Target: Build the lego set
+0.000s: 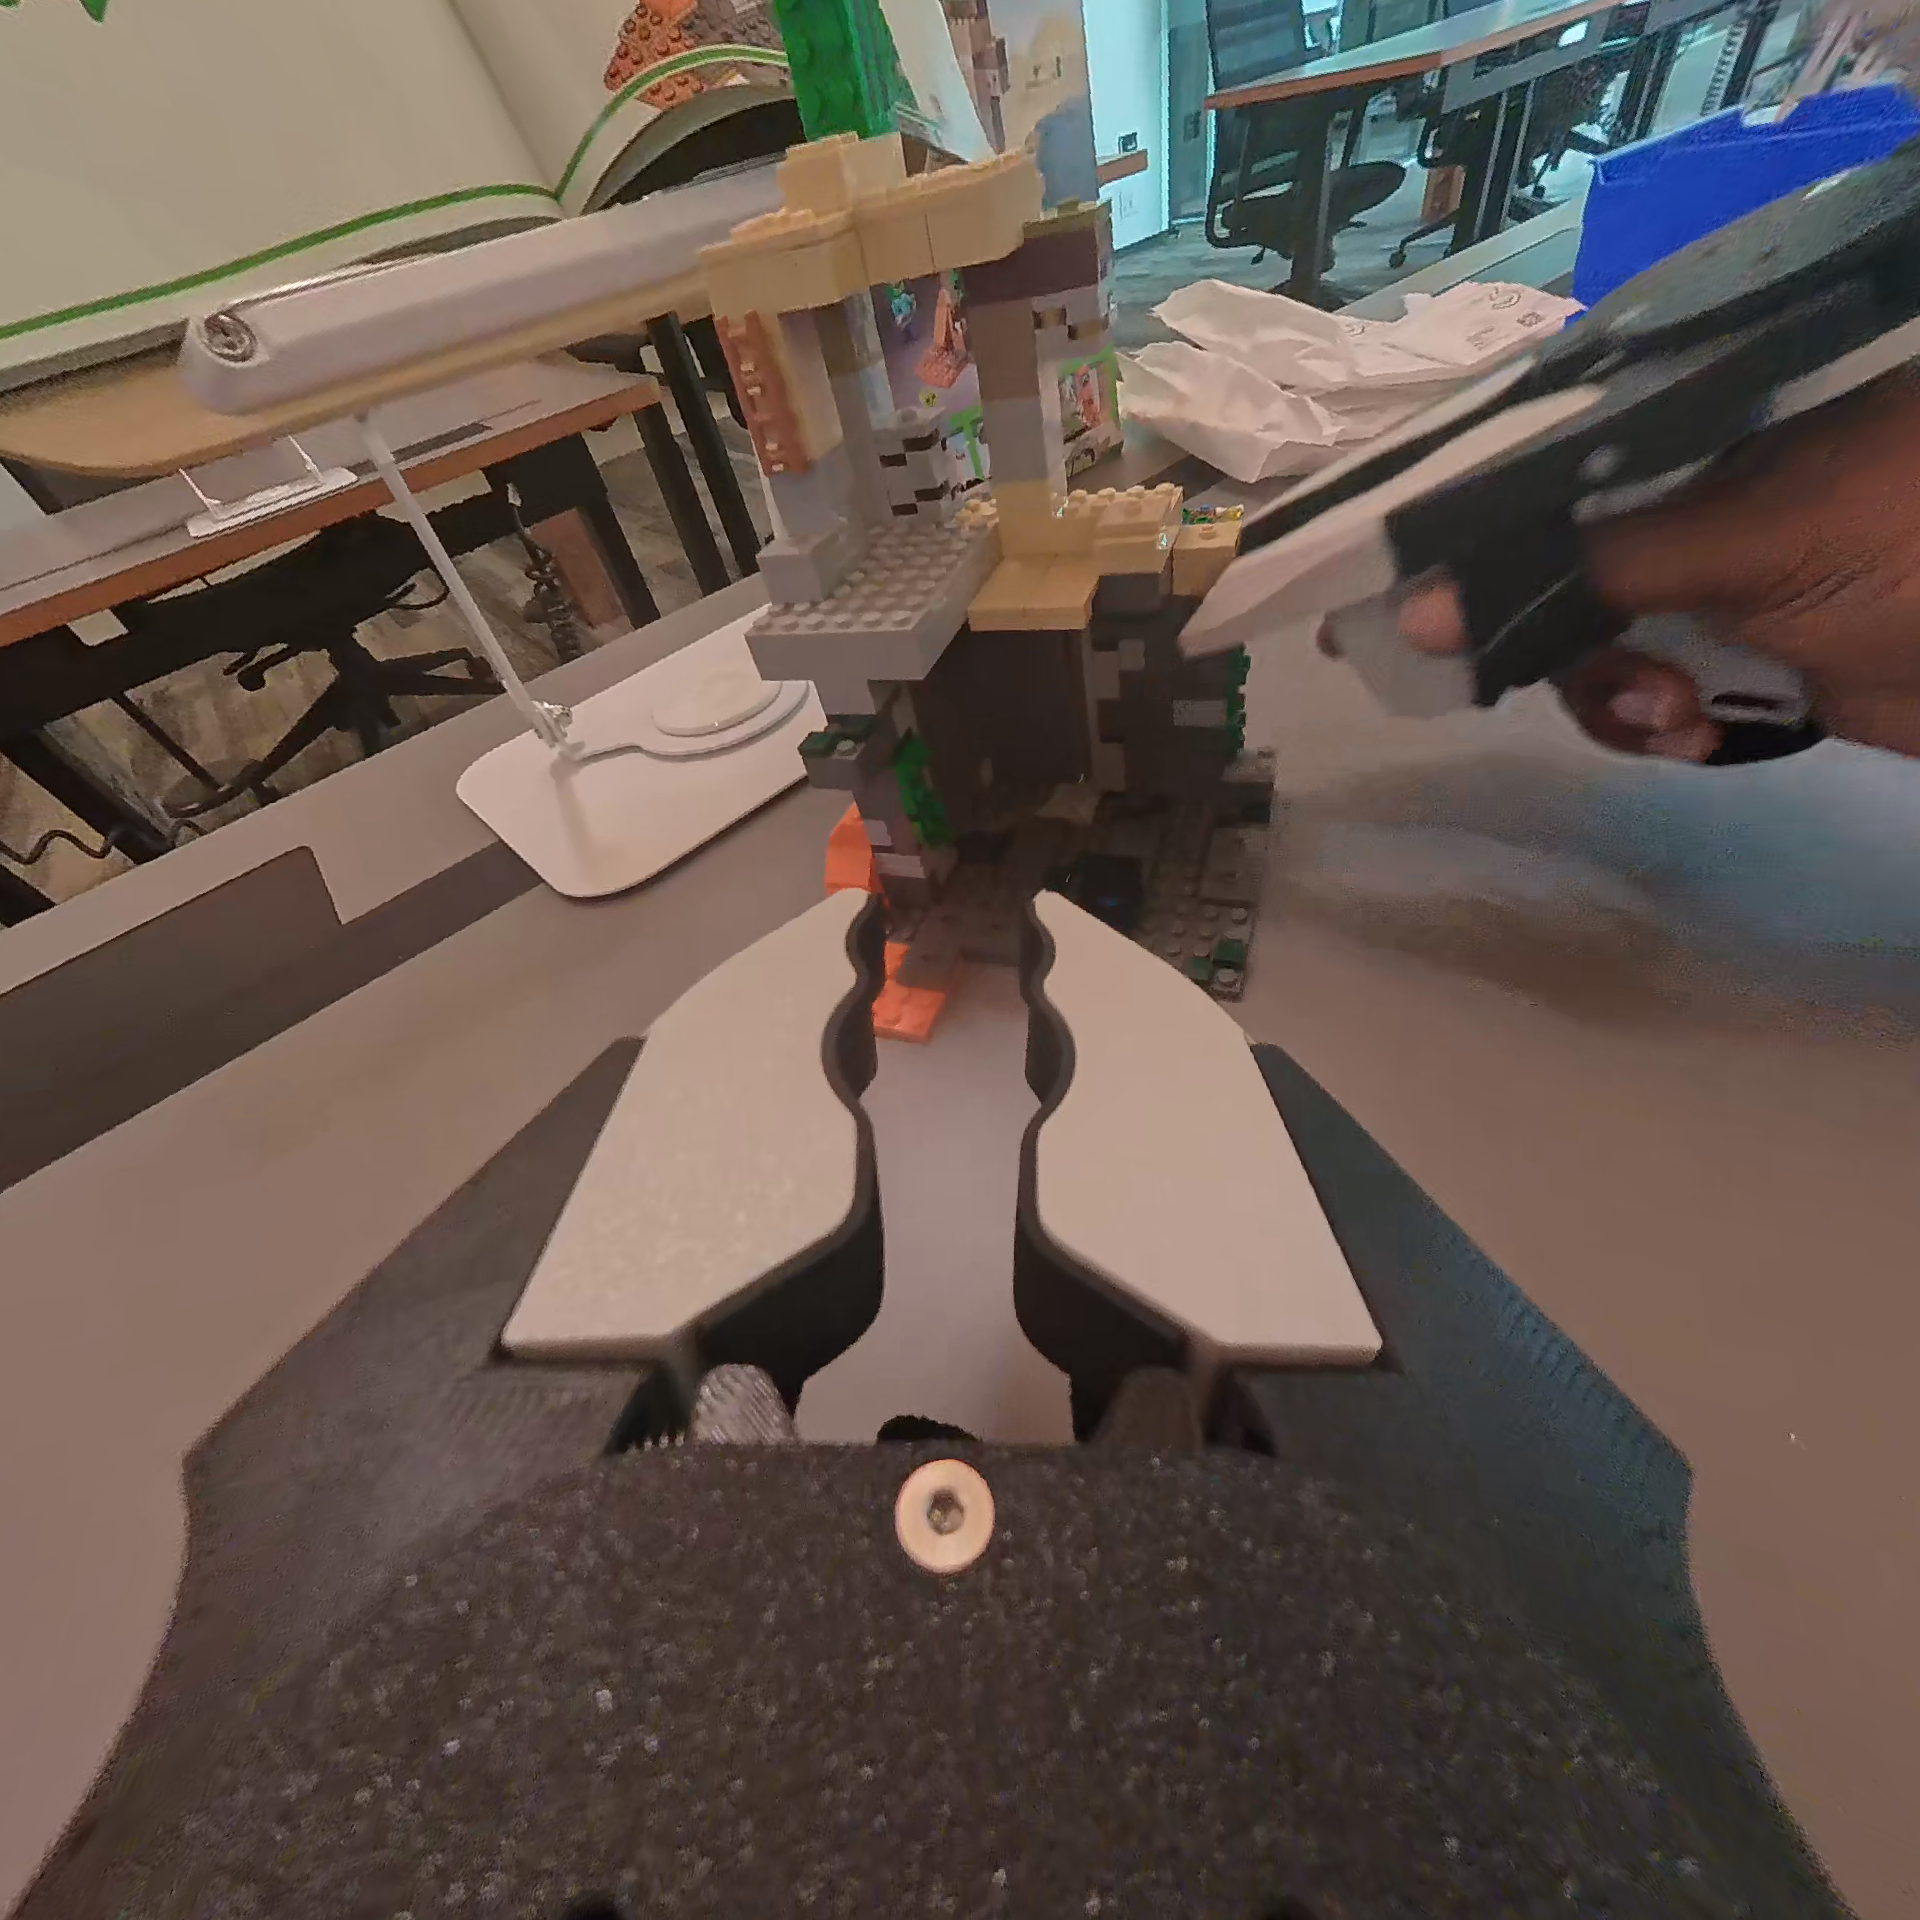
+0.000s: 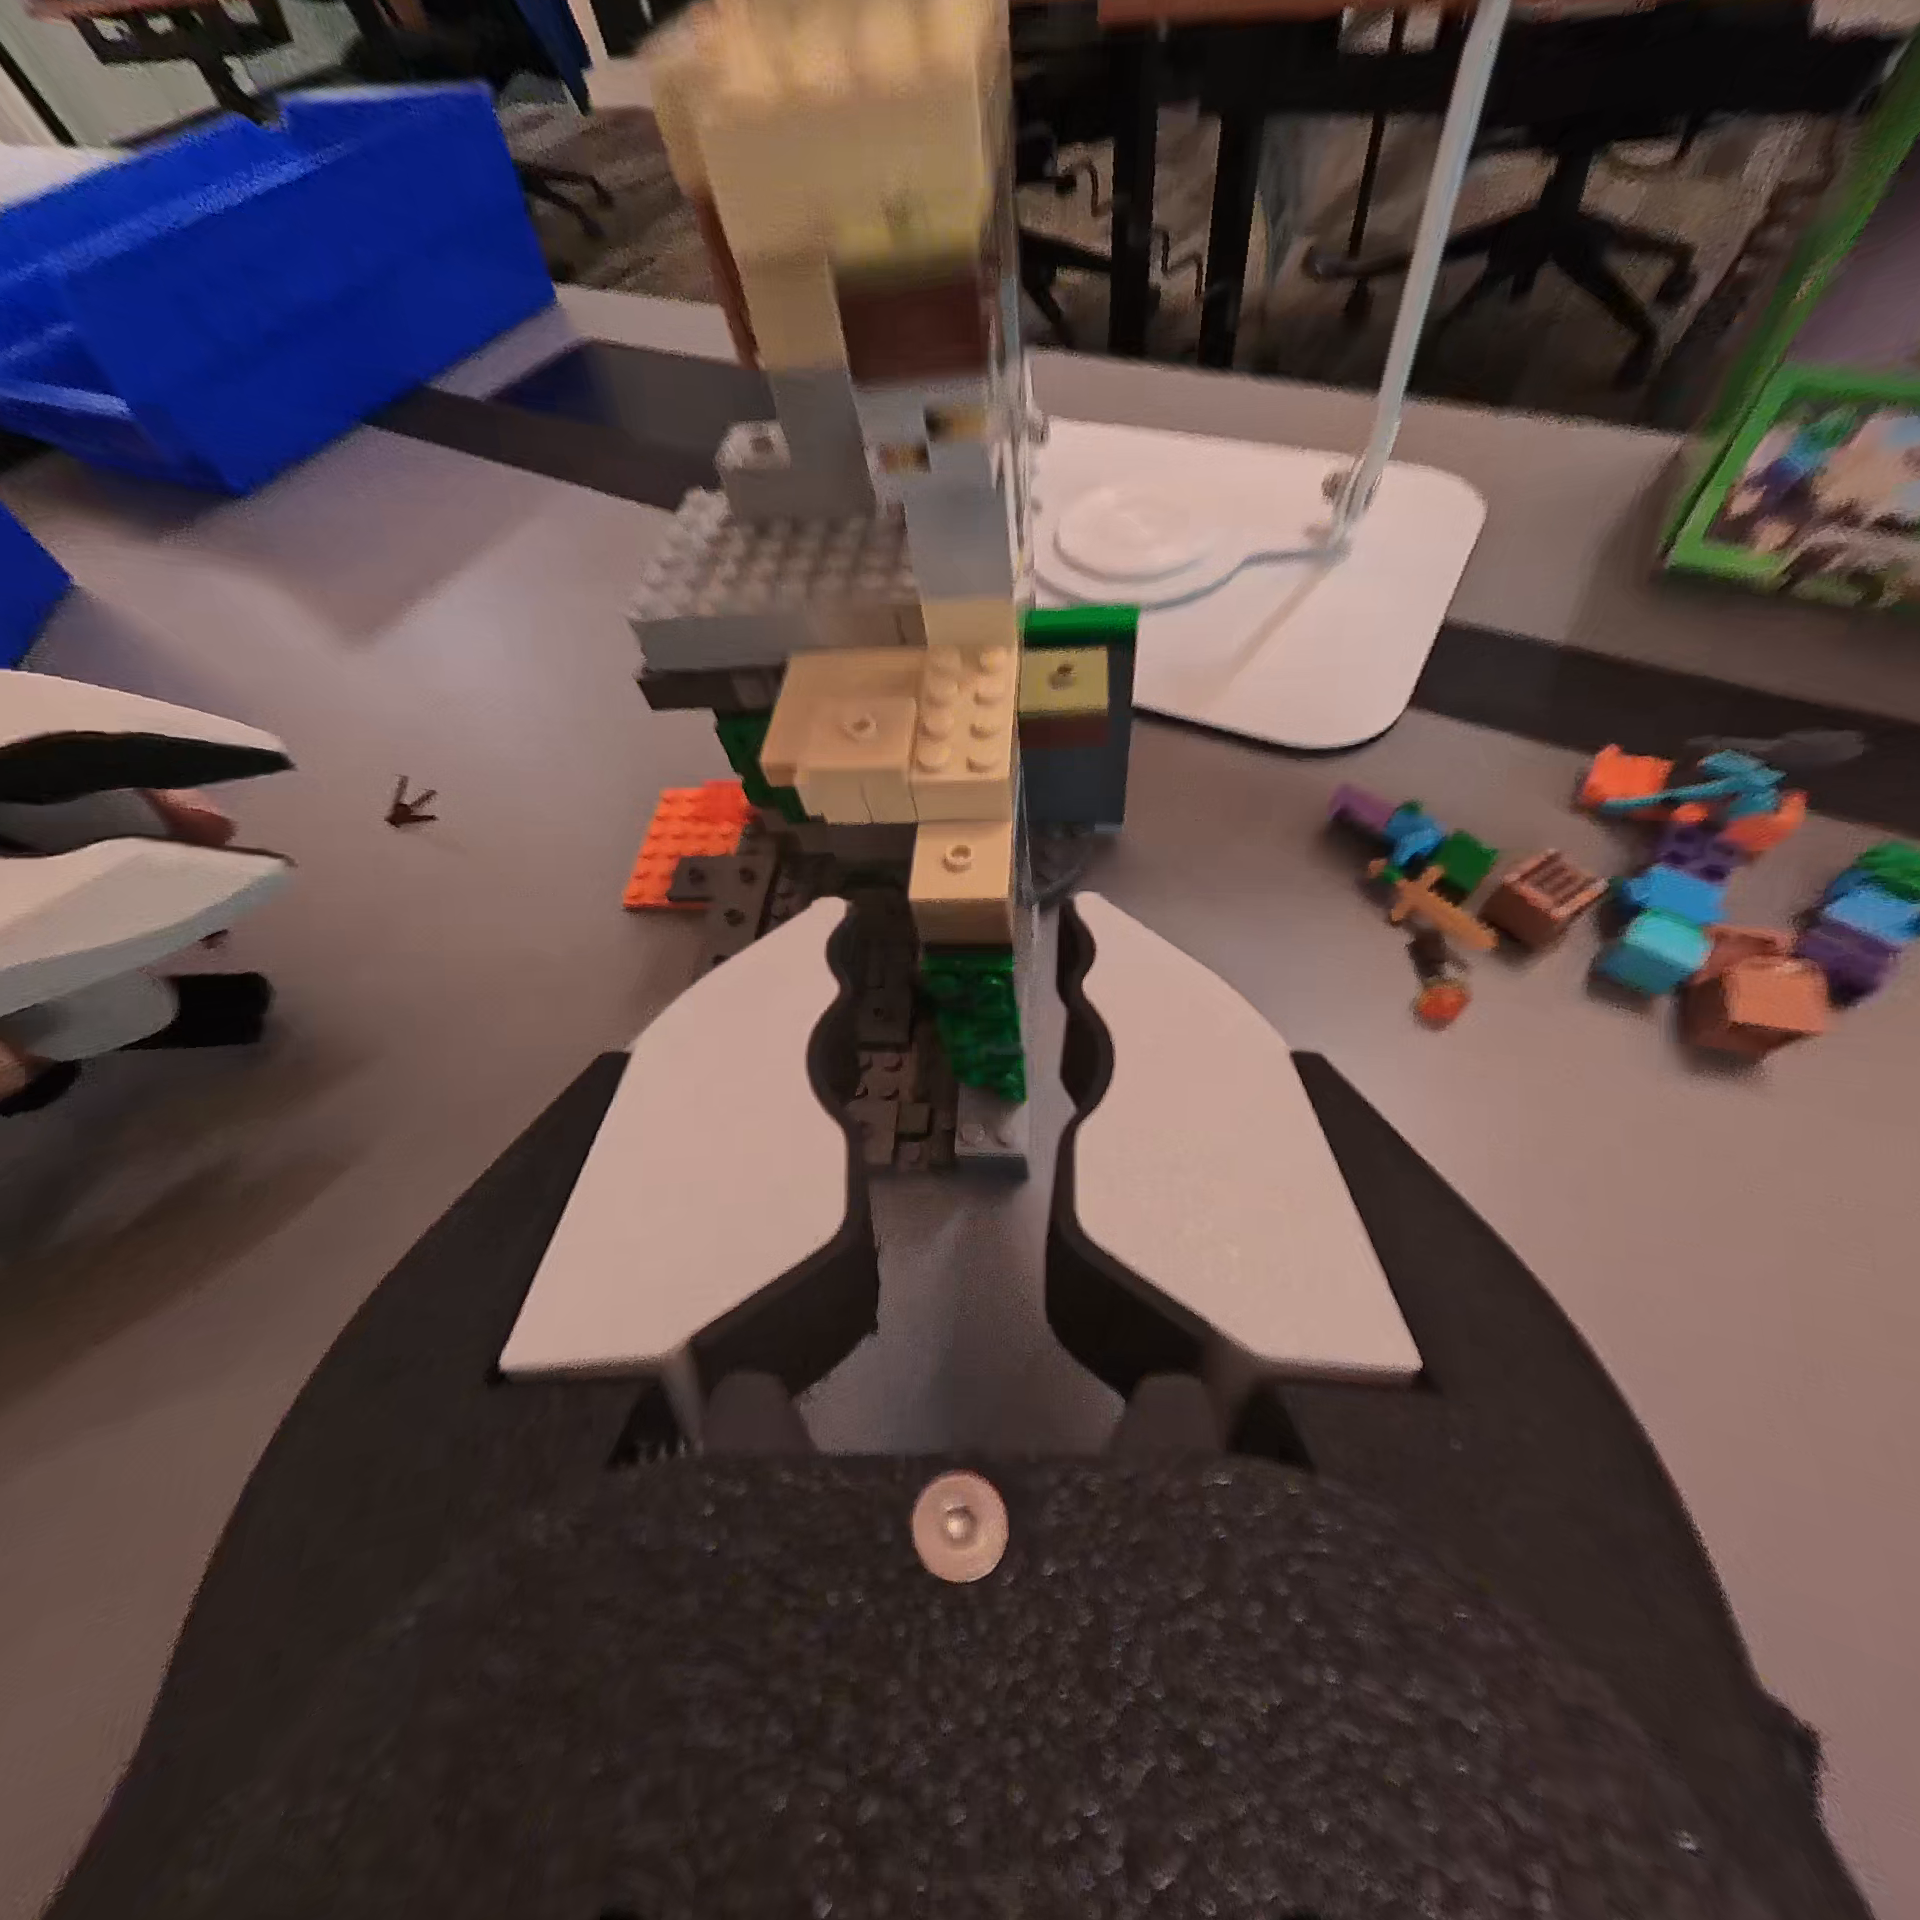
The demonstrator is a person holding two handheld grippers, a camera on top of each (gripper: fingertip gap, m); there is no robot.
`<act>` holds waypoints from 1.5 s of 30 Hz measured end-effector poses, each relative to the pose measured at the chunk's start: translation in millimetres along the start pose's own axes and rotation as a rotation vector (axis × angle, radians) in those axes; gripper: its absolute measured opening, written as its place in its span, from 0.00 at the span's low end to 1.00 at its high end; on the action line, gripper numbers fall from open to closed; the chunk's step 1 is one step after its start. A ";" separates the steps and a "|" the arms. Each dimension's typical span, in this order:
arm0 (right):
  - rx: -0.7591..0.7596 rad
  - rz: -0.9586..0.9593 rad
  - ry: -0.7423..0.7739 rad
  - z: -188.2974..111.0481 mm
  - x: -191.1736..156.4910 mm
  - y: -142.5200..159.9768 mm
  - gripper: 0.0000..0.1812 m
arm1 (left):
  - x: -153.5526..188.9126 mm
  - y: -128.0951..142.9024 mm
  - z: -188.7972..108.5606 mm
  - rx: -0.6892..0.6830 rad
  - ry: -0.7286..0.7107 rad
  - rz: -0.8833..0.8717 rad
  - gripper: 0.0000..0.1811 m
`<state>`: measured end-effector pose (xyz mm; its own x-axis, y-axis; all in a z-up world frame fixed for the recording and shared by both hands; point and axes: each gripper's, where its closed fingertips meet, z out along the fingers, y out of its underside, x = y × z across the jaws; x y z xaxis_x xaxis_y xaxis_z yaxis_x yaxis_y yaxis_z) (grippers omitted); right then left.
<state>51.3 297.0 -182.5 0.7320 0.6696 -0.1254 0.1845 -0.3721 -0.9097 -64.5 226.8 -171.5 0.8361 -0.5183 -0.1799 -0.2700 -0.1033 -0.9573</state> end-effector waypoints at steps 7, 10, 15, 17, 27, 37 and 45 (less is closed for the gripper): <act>0.206 -0.048 -0.046 -80.1 -23.0 -46.5 0.02 | 21.2 -35.4 -15.7 -0.005 -0.064 -0.026 0.00; 0.258 -0.060 -0.019 -96.1 -40.7 -46.5 0.00 | 38.9 -53.5 -27.2 0.024 -0.093 -0.033 0.00; 0.248 -0.050 0.061 -90.1 -56.7 -26.0 0.00 | 55.9 -67.5 -31.4 0.055 -0.099 -0.114 0.00; 0.226 -0.068 0.089 -83.6 -58.5 -17.2 0.00 | 62.3 -73.3 -26.9 0.076 -0.072 -0.181 0.00; 0.115 -0.082 0.161 -55.6 -43.7 13.0 0.00 | 51.7 -19.7 1.7 -0.033 -0.136 -0.124 0.00; 0.125 -0.087 0.224 -37.7 -43.2 12.7 0.00 | 22.4 -6.2 40.3 -0.066 -0.132 -0.046 0.00; 0.069 -0.106 0.229 -30.2 -37.2 23.1 0.03 | 13.9 -6.8 34.5 -0.044 -0.091 -0.057 0.00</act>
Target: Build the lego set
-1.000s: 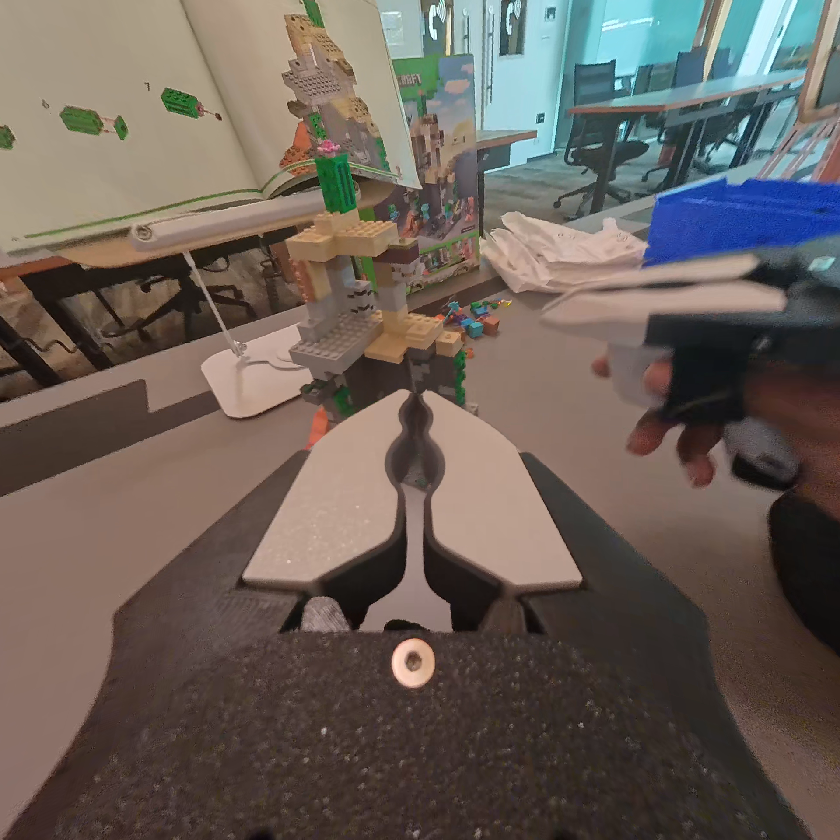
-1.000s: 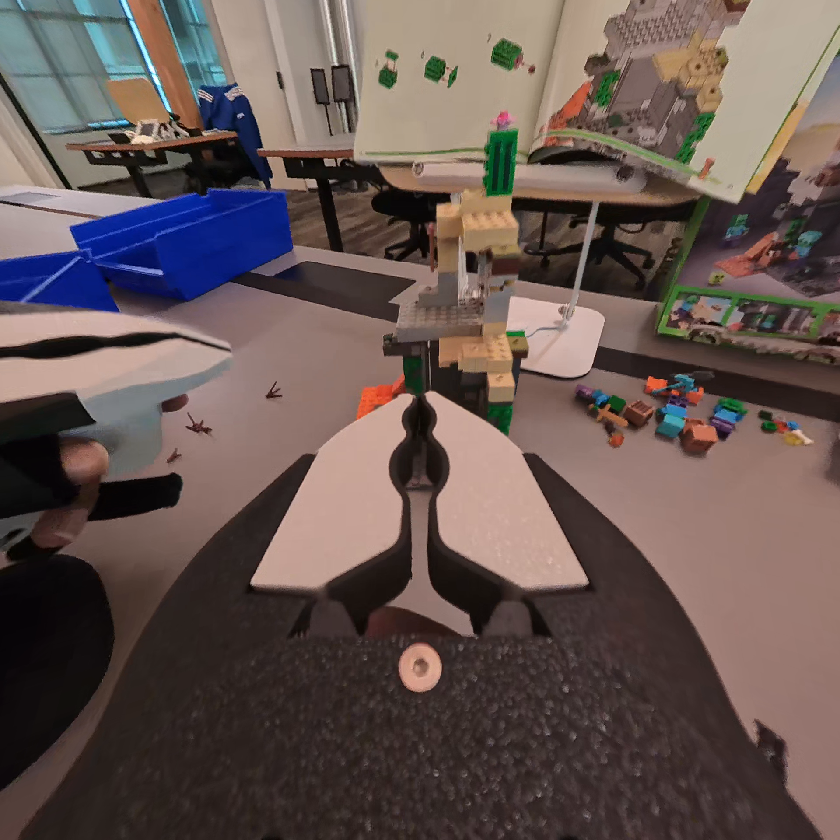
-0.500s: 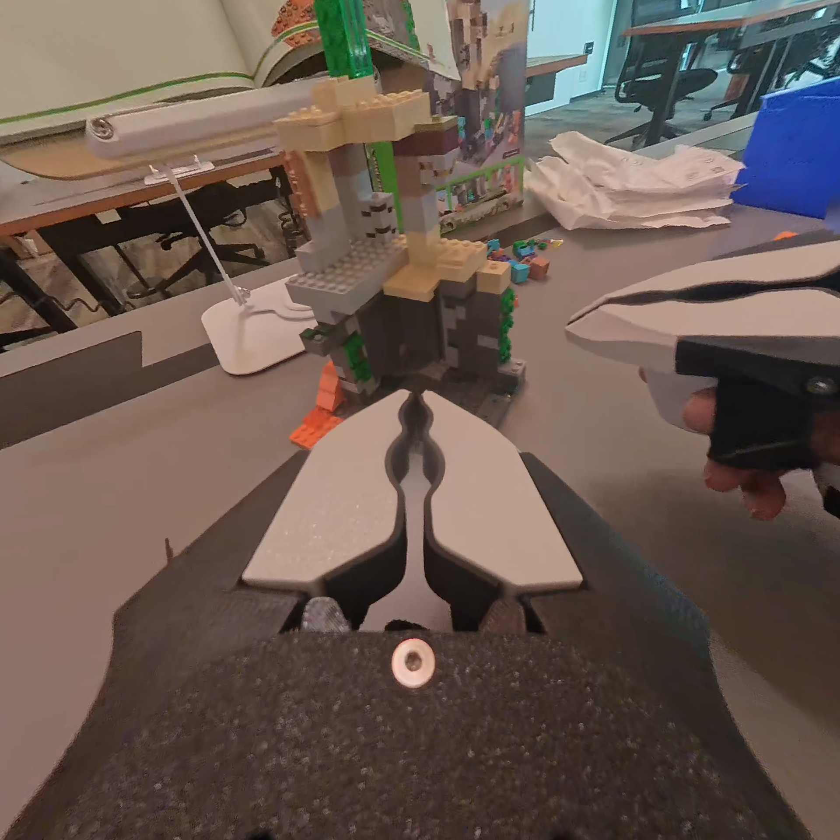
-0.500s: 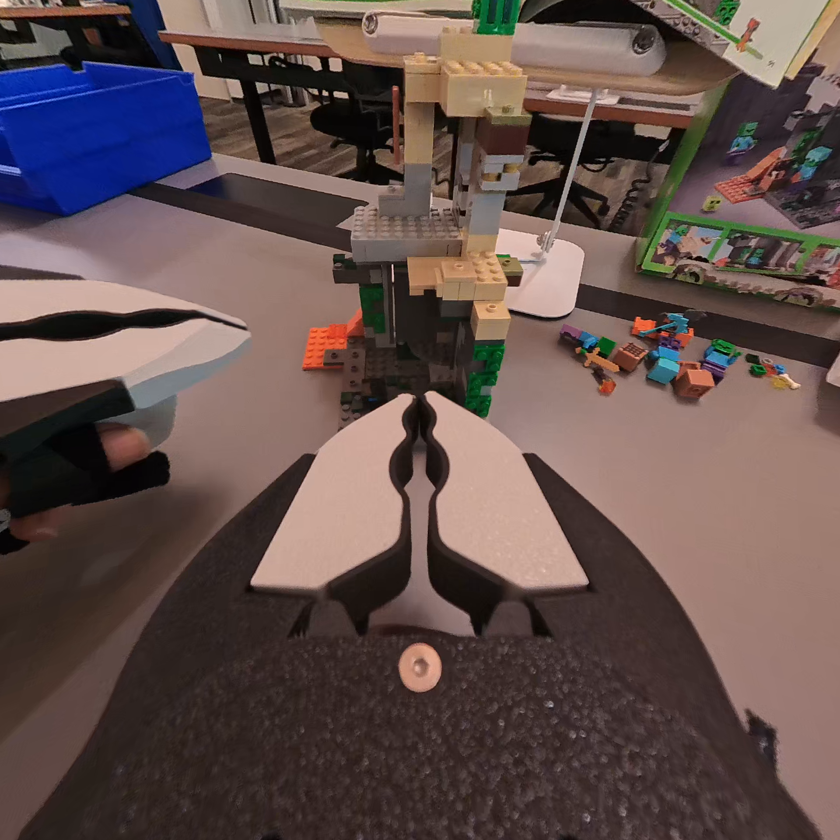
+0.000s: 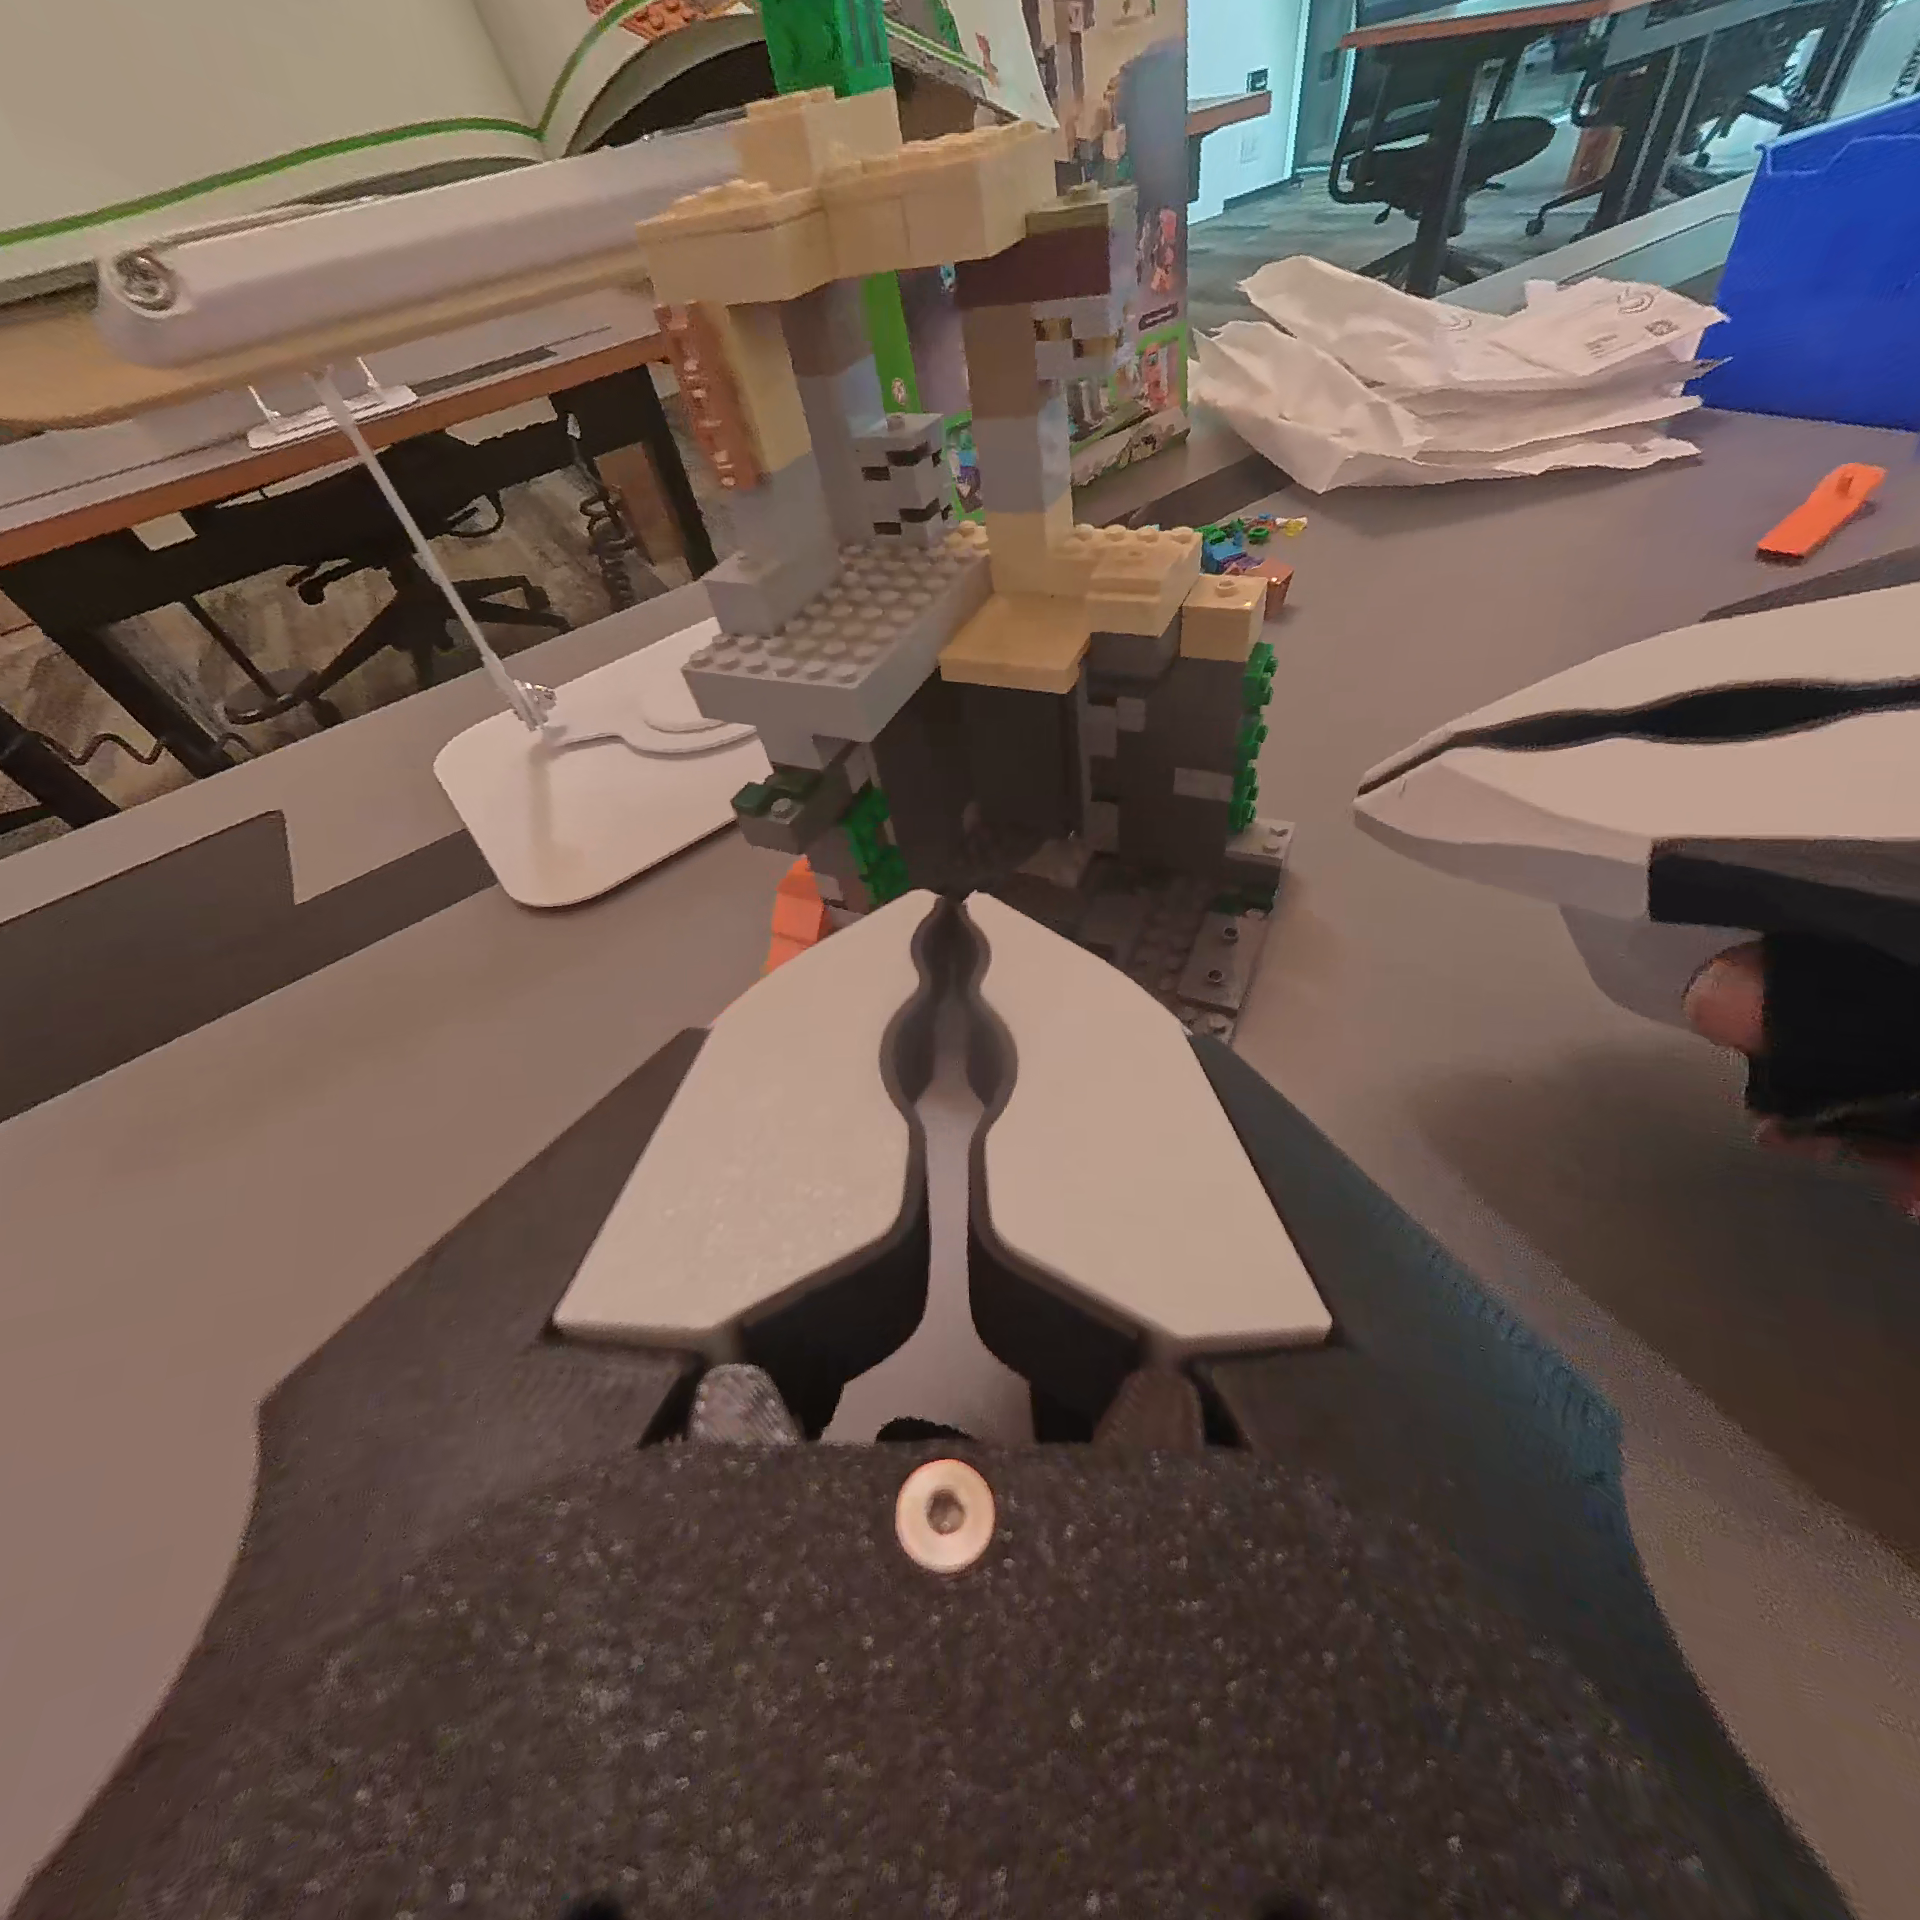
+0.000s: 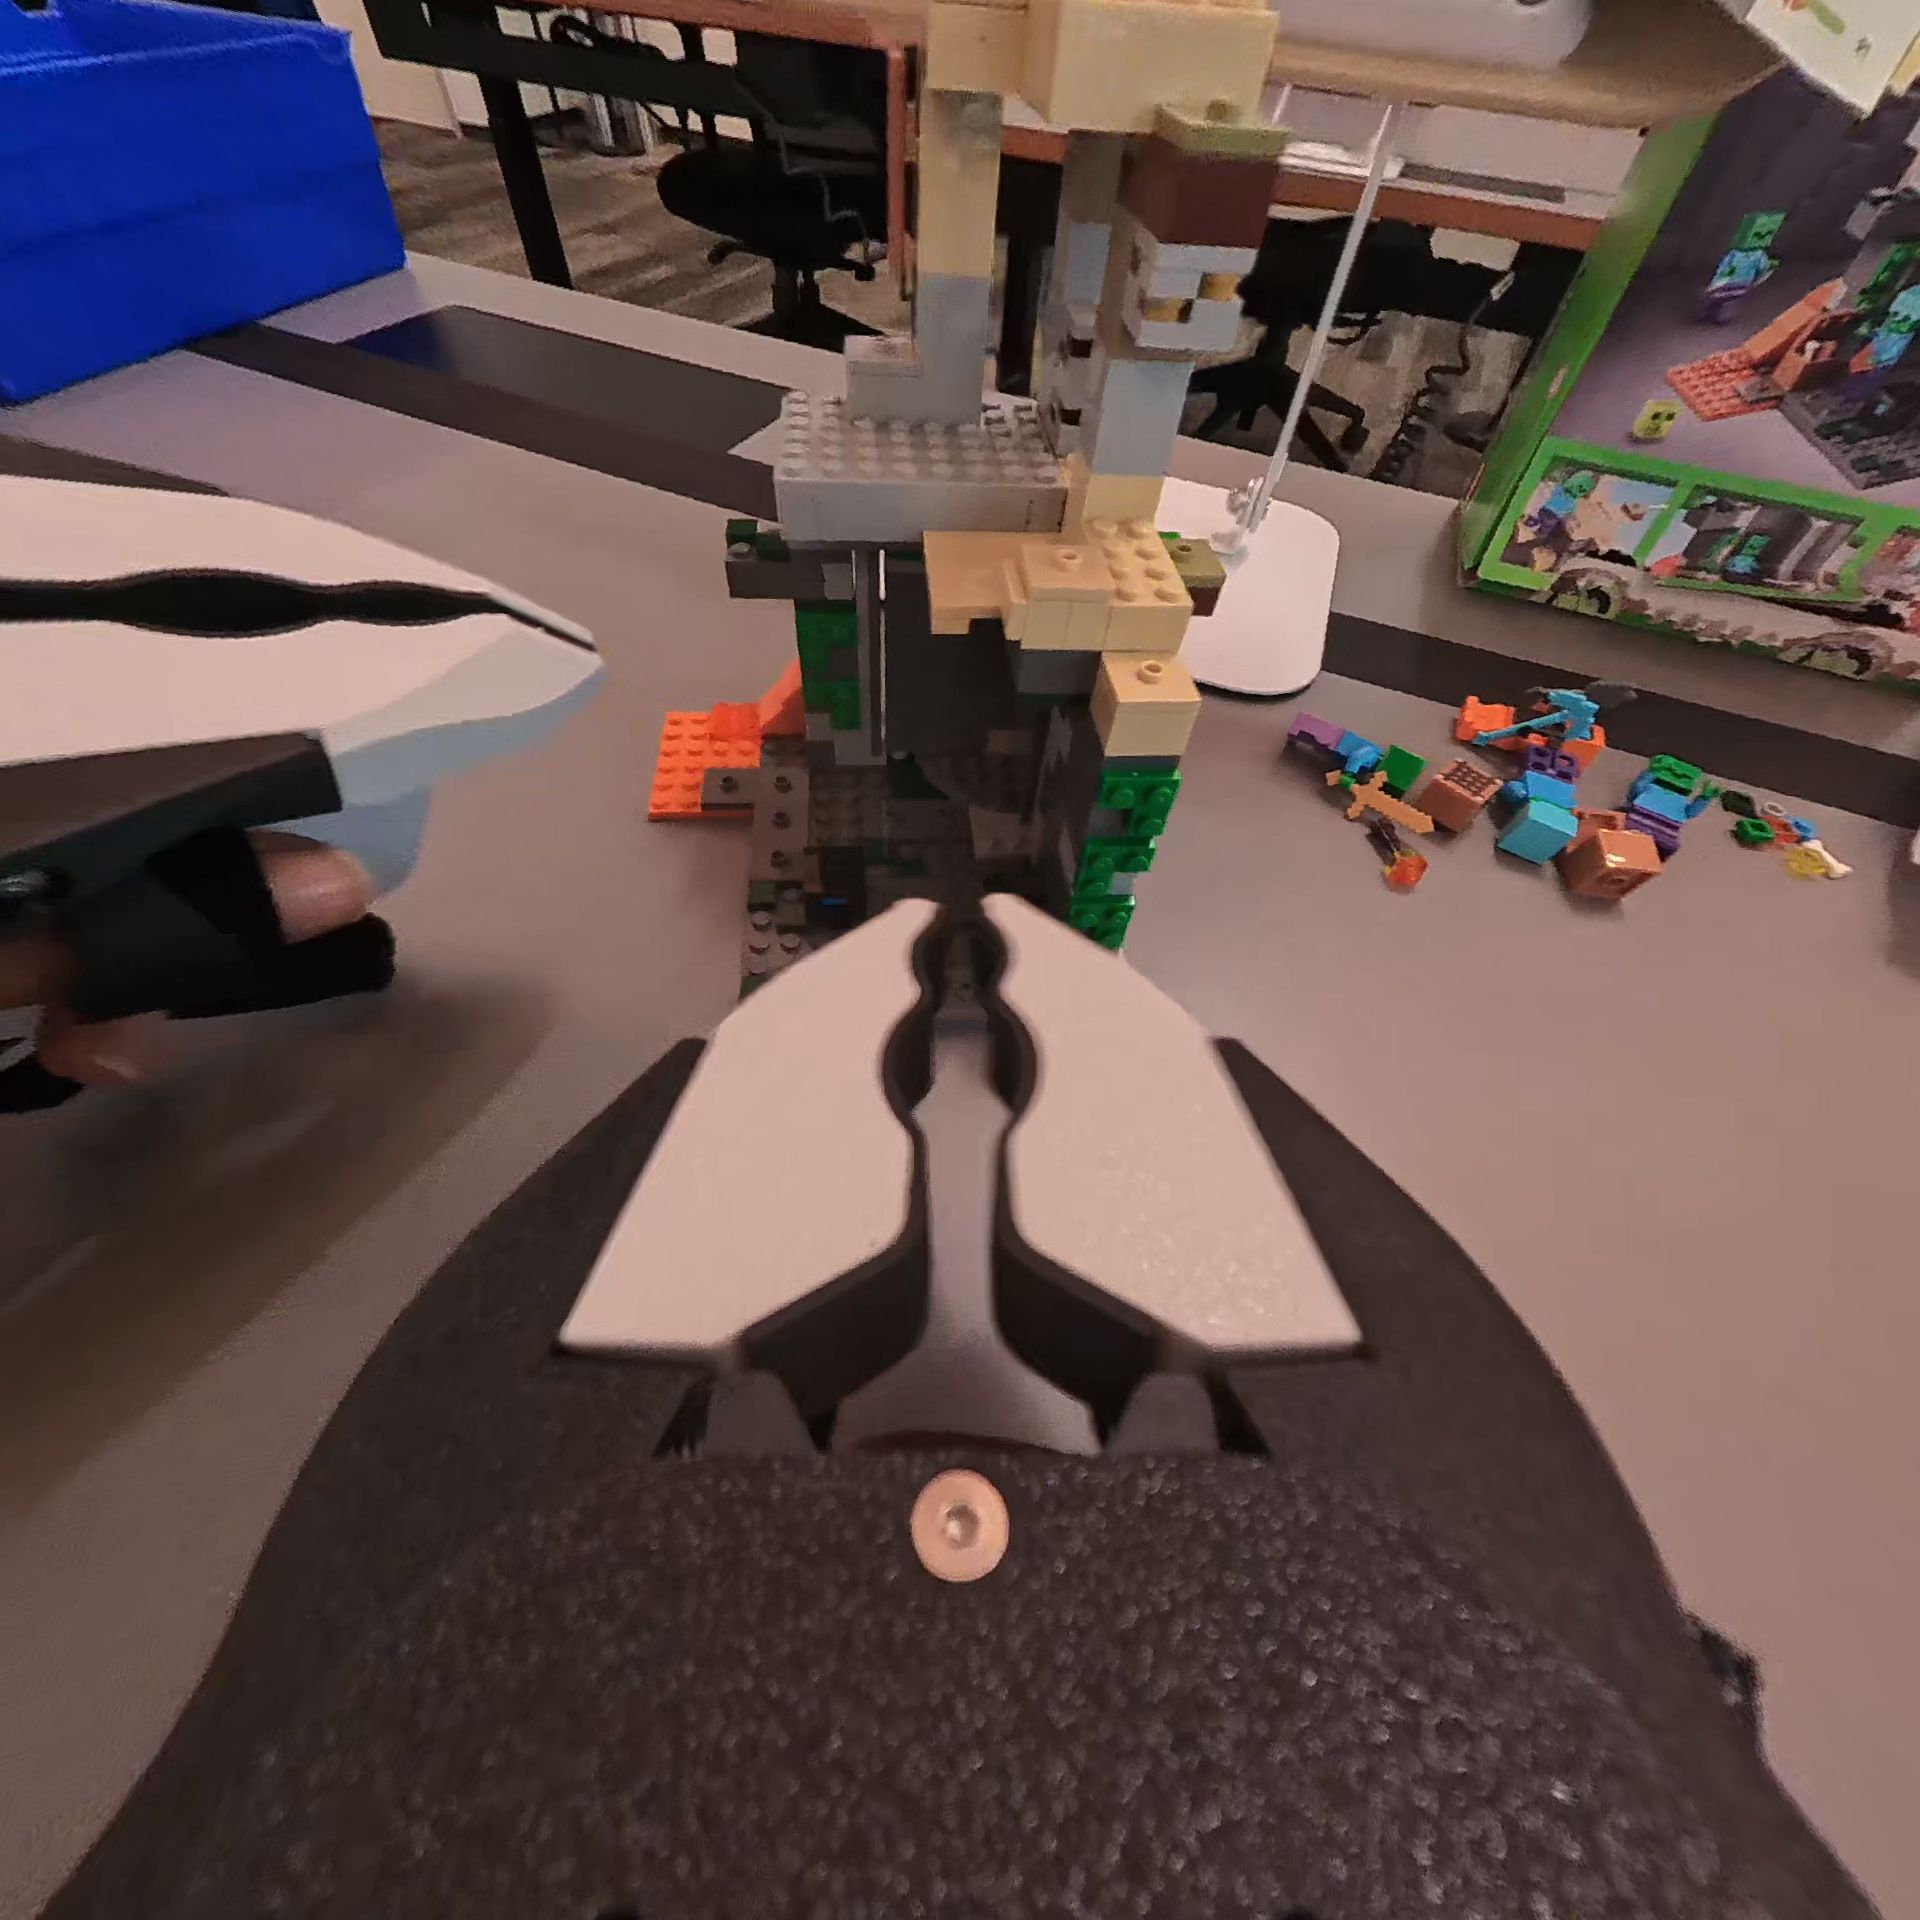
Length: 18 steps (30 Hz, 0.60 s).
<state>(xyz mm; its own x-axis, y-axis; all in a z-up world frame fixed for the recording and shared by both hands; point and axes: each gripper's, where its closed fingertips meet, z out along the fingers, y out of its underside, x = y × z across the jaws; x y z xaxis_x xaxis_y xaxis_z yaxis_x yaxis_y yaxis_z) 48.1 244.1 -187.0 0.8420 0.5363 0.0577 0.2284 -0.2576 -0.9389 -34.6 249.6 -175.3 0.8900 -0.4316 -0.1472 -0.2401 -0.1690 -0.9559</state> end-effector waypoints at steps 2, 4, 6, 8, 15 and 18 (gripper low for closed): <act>0.011 0.025 -0.013 0.9 7.2 -2.0 0.20 | -1.5 1.6 -3.9 -0.001 -0.008 0.002 0.00; 0.020 0.066 -0.029 5.5 16.9 -4.0 0.29 | -1.4 2.1 -6.8 -0.001 -0.007 -0.002 0.00; 0.005 0.076 -0.071 17.5 21.9 -2.8 0.37 | -1.3 0.7 -8.4 0.005 -0.009 0.003 0.00; -0.007 0.075 -0.118 32.6 23.7 -0.8 0.39 | -0.7 0.8 -8.1 0.002 -0.011 0.010 0.00; -0.008 -0.062 -0.258 61.9 30.2 -8.3 0.11 | -2.9 3.9 -7.2 -0.017 -0.027 0.014 0.00; 0.003 -0.117 -0.433 65.2 32.5 -9.2 0.11 | -3.7 4.0 -6.8 -0.020 -0.029 0.002 0.00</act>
